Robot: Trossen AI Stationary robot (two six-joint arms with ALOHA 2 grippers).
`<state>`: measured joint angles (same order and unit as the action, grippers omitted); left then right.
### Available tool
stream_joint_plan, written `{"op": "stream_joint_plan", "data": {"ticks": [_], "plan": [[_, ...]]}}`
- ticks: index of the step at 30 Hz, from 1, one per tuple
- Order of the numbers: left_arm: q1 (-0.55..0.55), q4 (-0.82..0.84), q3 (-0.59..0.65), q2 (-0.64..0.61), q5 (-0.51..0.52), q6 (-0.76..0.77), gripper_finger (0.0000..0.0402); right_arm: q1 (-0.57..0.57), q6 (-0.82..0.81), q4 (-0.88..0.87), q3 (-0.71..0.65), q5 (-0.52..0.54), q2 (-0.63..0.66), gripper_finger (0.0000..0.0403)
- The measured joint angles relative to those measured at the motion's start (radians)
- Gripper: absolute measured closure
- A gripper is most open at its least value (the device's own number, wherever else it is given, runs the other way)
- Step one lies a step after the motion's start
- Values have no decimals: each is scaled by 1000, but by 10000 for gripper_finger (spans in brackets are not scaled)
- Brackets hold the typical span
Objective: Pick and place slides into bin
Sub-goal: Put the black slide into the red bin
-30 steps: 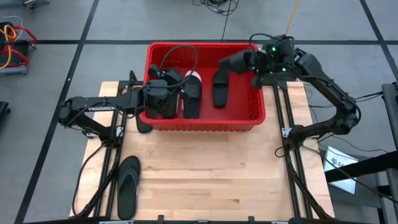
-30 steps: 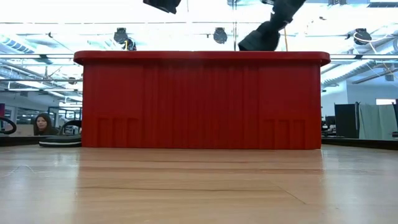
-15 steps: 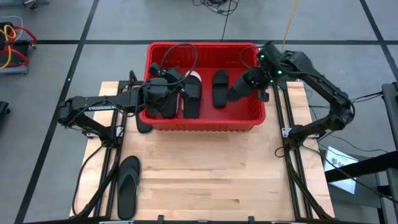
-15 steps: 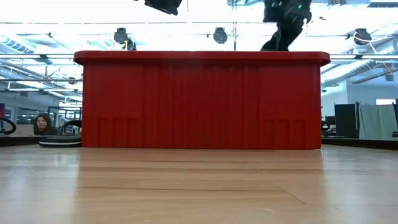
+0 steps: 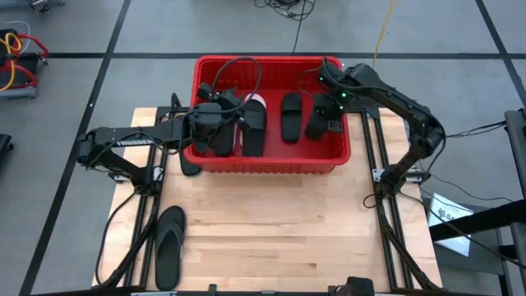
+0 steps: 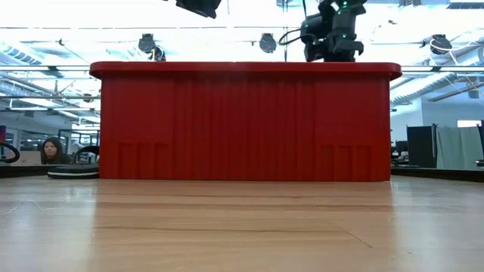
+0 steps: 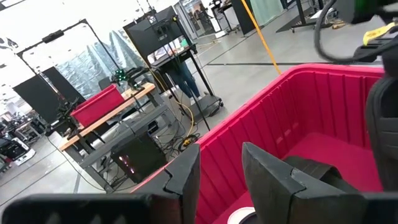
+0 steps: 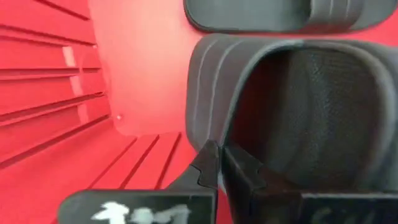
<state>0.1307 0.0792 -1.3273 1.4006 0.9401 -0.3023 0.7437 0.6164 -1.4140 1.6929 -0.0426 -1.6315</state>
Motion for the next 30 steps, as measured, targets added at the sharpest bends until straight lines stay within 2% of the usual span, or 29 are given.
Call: {"op": "stream_joint_plan", "data": {"ticks": [8,15,30], "plan": [[0,0,0,0,0,0,275,0,22,76,8,24,-47,403],[0,0,0,0,0,0,275,3,84,213,4,109,-53,403],[0,0,0,0,0,0,275,1,156,286,-1,94,-53,393]]}}
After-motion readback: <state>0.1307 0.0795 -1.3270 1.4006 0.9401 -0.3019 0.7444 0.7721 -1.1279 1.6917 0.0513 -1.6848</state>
